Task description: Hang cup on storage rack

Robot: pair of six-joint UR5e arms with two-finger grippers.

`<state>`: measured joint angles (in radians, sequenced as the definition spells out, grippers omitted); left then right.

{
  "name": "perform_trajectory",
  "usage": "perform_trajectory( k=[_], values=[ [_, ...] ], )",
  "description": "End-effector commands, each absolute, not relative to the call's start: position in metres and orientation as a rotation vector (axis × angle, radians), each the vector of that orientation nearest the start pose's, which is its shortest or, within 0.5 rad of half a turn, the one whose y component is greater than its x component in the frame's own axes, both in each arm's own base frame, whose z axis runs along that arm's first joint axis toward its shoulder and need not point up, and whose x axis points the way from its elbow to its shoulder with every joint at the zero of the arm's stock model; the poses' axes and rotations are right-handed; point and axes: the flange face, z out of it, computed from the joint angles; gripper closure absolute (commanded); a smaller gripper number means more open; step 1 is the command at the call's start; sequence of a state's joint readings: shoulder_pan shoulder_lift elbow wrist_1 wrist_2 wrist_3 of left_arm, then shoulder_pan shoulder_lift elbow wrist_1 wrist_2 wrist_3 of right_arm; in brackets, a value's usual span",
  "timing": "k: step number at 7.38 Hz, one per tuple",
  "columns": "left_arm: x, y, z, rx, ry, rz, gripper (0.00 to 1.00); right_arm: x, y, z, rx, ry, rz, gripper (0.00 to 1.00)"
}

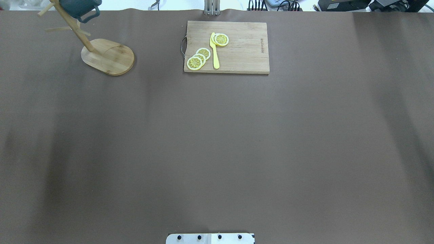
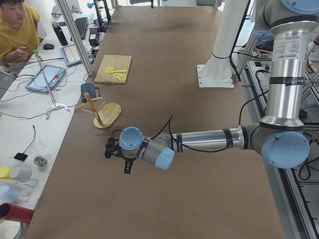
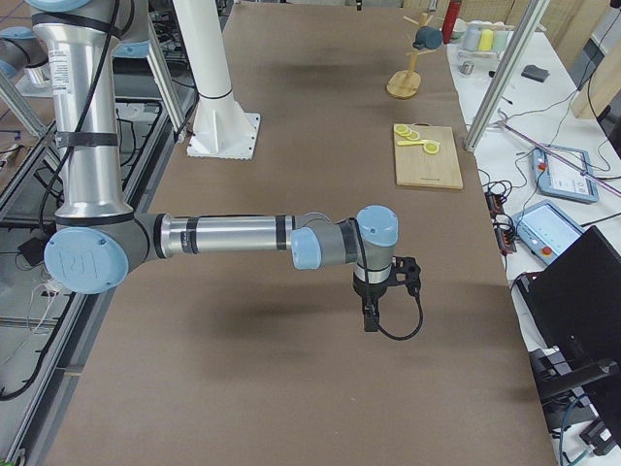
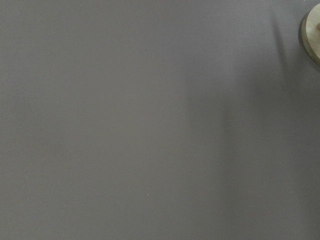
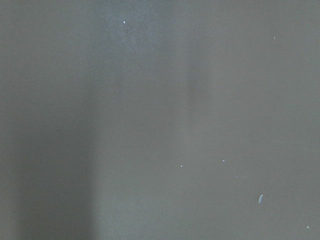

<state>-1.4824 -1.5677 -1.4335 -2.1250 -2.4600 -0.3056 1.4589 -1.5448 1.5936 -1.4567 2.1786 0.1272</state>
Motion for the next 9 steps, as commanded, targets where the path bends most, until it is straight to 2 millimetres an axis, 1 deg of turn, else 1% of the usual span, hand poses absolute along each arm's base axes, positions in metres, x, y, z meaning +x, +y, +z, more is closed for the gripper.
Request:
perform_trajectory(
  k=[1,2,3,4,5,6,8,9],
  values=[
    [-0.003,-0.500,0.664,0.179,0.928,-0.011,0.01,0.018,-0.519,0.636,0.078,-0.621,-0.038,0.00],
    [0.000,-0.495,0.672,0.150,0.917,-0.018,0.01,0.018,-0.519,0.646,0.060,-0.619,-0.030,0.00],
    [-0.001,-0.493,0.678,0.122,0.891,-0.035,0.01,0.019,-0.518,0.646,0.059,-0.619,-0.031,0.00],
    [0.004,-0.493,0.683,0.085,0.883,-0.041,0.01,0.018,-0.519,0.649,0.054,-0.619,-0.029,0.00],
    [0.000,-0.491,0.677,0.089,0.885,-0.049,0.01,0.019,-0.518,0.651,0.050,-0.618,-0.028,0.00],
    [-0.002,-0.481,0.677,0.086,0.890,-0.052,0.01,0.019,-0.517,0.651,0.051,-0.618,-0.028,0.00],
    [-0.001,-0.490,0.664,0.113,0.891,-0.040,0.01,0.019,-0.517,0.651,0.051,-0.618,-0.028,0.00],
    [-0.001,-0.489,0.655,0.130,0.894,-0.032,0.01,0.019,-0.518,0.651,0.052,-0.617,-0.028,0.00]
  ],
)
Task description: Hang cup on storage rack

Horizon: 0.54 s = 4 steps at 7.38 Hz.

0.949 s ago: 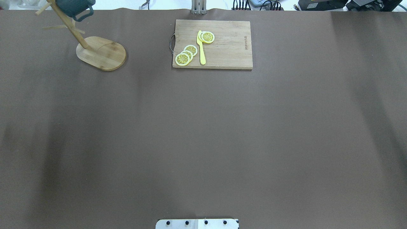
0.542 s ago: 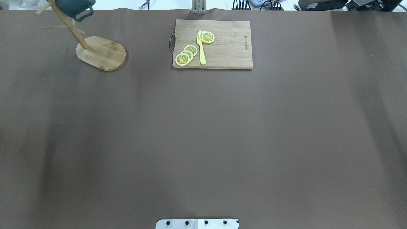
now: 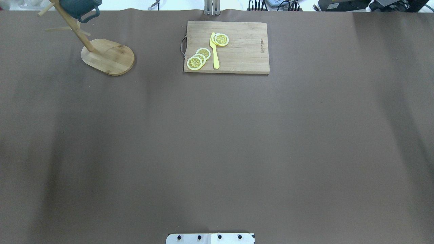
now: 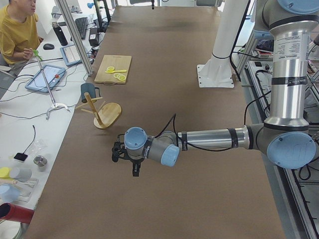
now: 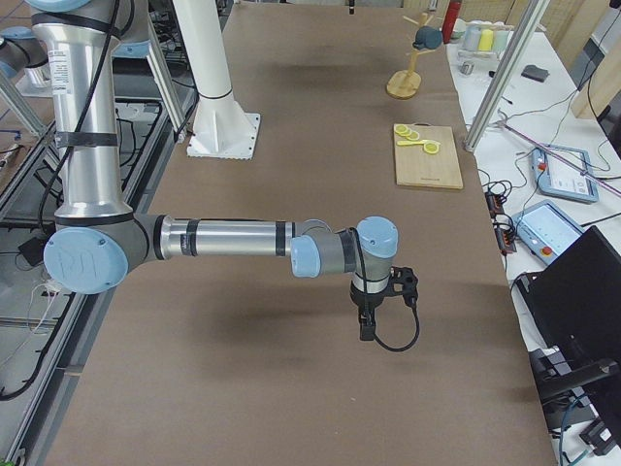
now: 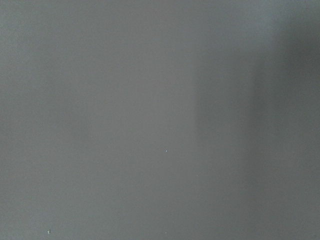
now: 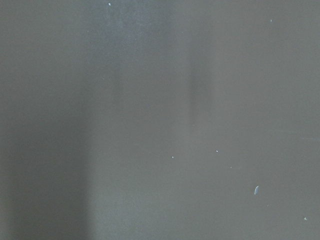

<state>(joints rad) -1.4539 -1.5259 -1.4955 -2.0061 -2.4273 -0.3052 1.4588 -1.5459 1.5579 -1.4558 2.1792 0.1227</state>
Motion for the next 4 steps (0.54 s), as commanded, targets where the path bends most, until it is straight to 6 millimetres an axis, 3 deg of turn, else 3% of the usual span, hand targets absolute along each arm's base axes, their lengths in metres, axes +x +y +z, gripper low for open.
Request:
perform_trajectory(
  k=[1,4],
  values=[
    [-0.0021,-0.4864,0.6545,0.134,0.886,-0.033,0.01,0.0185,-0.5194,0.6487,0.055,-0.617,-0.028,0.00],
    [-0.0019,-0.4916,0.6451,0.154,0.883,-0.026,0.01,0.0184,-0.5195,0.6478,0.056,-0.619,-0.027,0.00]
  ],
)
